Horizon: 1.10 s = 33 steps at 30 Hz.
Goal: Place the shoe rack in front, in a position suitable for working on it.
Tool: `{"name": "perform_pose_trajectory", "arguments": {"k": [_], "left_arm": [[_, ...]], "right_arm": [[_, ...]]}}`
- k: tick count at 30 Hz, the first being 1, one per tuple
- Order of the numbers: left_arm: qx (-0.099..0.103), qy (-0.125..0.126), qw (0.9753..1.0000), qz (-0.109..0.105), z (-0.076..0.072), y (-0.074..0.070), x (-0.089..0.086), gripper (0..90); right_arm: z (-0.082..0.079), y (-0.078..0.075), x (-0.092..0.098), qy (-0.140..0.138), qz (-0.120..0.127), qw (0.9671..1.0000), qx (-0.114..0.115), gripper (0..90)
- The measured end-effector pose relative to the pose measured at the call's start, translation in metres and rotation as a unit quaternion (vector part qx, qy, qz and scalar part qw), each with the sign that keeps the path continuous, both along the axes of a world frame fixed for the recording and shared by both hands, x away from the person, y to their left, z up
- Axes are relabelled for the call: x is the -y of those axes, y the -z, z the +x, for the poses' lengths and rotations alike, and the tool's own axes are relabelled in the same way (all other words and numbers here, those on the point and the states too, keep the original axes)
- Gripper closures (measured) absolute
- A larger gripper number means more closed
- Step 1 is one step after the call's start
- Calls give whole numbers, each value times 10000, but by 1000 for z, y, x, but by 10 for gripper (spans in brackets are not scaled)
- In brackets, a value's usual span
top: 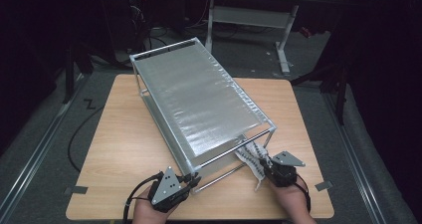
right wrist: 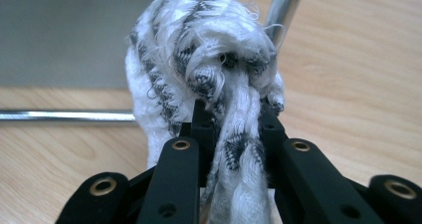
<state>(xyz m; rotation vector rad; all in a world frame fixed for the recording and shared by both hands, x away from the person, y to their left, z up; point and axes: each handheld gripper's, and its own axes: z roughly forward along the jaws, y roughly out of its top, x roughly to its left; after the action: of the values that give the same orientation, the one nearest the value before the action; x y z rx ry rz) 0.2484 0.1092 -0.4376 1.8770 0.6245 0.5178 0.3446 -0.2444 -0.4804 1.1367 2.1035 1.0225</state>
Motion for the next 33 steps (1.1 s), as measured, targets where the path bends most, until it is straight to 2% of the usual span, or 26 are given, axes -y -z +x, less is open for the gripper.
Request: {"name": "perform_pose_trajectory", "arguments": {"k": [8, 14, 18, 22, 26, 30, 33], "left_arm": [[-37, 10, 10000, -15, 1, 0, 0, 801], [-37, 25, 10000, -23, 1, 0, -1, 801], [-41, 24, 10000, -20, 1, 0, -1, 801], [-30, 53, 10000, -11, 1, 0, -1, 801], [-35, 73, 10000, -48, 1, 0, -3, 801], [-43, 81, 9999, -60, 1, 0, -4, 801], [-55, 82, 9999, -80, 1, 1, -4, 802]], "right_arm": [[-6, -34, 3, 7, 322, 9980, 535, 767], [-14, -57, 5, 73, 491, 9942, 958, 768], [-19, -68, 8, 147, 609, 9904, 1229, 769], [-18, -66, 8, 147, 604, 9911, 1180, 769], [-15, -59, 9, 130, 569, 9931, 1017, 770], [-12, -46, 6, 81, 420, 9956, 830, 770], [-7, -32, 3, 62, 285, 9979, 587, 771]]}}
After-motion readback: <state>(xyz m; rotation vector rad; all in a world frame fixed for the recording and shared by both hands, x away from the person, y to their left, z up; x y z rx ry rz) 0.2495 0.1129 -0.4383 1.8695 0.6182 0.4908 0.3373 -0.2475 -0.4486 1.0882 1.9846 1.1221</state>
